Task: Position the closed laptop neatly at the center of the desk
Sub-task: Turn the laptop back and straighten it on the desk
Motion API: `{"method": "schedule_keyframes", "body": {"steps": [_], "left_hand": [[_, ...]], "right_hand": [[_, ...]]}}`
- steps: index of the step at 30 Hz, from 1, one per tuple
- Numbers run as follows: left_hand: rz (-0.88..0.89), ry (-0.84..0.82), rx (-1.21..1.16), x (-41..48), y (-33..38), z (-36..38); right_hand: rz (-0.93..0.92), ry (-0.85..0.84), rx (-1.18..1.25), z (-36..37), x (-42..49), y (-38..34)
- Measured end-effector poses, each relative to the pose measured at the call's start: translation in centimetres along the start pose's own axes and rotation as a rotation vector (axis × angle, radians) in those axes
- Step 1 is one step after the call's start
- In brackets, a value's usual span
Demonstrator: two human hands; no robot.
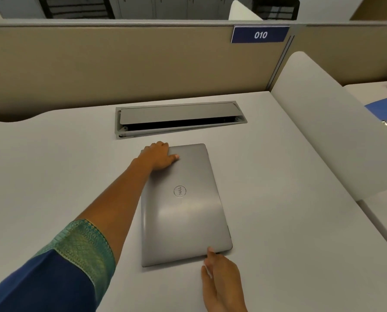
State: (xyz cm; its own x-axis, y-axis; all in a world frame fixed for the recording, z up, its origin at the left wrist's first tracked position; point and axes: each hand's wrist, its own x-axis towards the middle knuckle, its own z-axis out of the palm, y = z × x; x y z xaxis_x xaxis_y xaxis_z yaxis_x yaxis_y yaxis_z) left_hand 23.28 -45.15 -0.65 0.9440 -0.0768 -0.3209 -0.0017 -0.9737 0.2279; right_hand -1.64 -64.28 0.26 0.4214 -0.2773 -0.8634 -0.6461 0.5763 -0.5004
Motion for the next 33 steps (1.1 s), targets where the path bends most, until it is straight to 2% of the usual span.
{"method": "schedule_keyframes", "body": {"steps": [1, 2, 3, 6, 9, 12, 17, 20, 23, 27, 33], "left_hand": [[0.001, 0.004, -0.001, 0.1, -0.1, 0.0], [0.005, 0.006, -0.002, 0.2, -0.2, -0.1], [0.008, 0.008, -0.006, 0.3, -0.3, -0.1], [0.003, 0.007, -0.029, 0.7, -0.6, -0.2], [-0.027, 0.024, -0.066, 0.9, -1.0, -0.3], [-0.087, 0.048, -0.121, 0.3, -2.1, -0.1], [-0.247, 0.087, -0.198, -2.5, -4.9, 0.3], [-0.338, 0.104, -0.219, -4.8, -6.4, 0.5], [-0.426, 0.132, -0.232, -7.7, -7.1, 1.0], [-0.544, 0.14, -0.268, -11.6, -7.4, 2.4], [-0.619, 0.107, -0.351, -16.2, -6.4, 4.3]], "right_hand": [[-0.05, -0.012, -0.096, -0.2, 0.7, 0.2], [-0.002, -0.018, -0.085, 0.3, 0.3, -0.1], [-0.051, -0.038, -0.125, 0.2, 0.4, -0.3], [0.001, 0.027, -0.13, 0.4, 0.2, -0.4], [-0.089, 0.041, -0.191, 0.3, 0.5, -0.4], [-0.029, -0.004, -0.094, 0.4, 0.7, -1.3], [-0.096, -0.073, -0.029, 0.5, 1.4, -3.6], [-0.177, -0.108, -0.111, 0.8, 2.6, -5.7], [-0.243, -0.093, -0.292, 1.4, 4.2, -7.9], [-0.273, -0.094, -0.447, 2.6, 5.7, -10.6], [-0.342, -0.093, -0.565, 4.0, 6.4, -13.1]]}}
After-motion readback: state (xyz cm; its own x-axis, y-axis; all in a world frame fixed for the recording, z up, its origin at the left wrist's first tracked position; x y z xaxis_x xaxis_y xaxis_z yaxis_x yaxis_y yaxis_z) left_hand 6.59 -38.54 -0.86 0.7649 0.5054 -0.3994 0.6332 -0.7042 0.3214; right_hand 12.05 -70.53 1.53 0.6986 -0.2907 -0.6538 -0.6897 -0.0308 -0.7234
